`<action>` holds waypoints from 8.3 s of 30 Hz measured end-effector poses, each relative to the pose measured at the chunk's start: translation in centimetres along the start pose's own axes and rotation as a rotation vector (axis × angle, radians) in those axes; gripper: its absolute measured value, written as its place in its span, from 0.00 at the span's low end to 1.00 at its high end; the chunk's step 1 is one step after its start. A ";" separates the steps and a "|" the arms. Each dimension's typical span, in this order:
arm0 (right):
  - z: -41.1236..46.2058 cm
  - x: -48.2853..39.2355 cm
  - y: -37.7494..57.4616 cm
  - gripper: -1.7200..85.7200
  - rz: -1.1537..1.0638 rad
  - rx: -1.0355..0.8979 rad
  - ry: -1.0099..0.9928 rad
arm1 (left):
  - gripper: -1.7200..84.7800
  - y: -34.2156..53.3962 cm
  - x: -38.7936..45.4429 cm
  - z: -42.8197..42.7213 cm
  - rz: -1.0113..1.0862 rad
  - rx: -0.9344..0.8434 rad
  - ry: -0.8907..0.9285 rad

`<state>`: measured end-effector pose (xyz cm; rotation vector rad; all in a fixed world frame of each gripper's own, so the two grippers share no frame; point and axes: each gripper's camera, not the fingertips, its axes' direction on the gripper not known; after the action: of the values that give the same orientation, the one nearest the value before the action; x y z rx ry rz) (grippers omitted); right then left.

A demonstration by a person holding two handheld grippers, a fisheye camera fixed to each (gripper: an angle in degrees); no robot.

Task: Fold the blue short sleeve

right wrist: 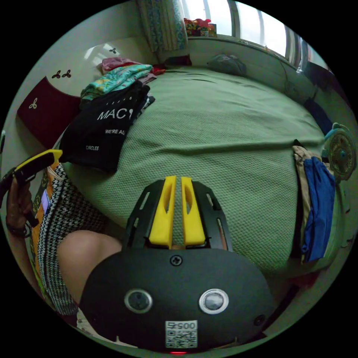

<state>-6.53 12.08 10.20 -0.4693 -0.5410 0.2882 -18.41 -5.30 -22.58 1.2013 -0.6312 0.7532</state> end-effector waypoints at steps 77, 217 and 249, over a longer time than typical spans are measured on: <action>-12.6 45.4 4.8 0.15 0.354 -0.168 0.482 | 0.02 -26.4 80.8 33.8 0.553 -0.166 0.334; 13.1 -0.6 -15.4 0.09 -0.078 -0.082 0.001 | 0.04 -21.7 28.5 39.7 0.075 -0.049 0.010; 14.7 4.3 -16.4 0.01 -0.056 -0.114 -0.095 | 0.13 -21.4 29.4 46.8 0.104 -0.104 0.163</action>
<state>-8.79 4.85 31.27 -0.5520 -0.6648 0.2270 14.59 -49.27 -0.51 1.0069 -0.5939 0.8861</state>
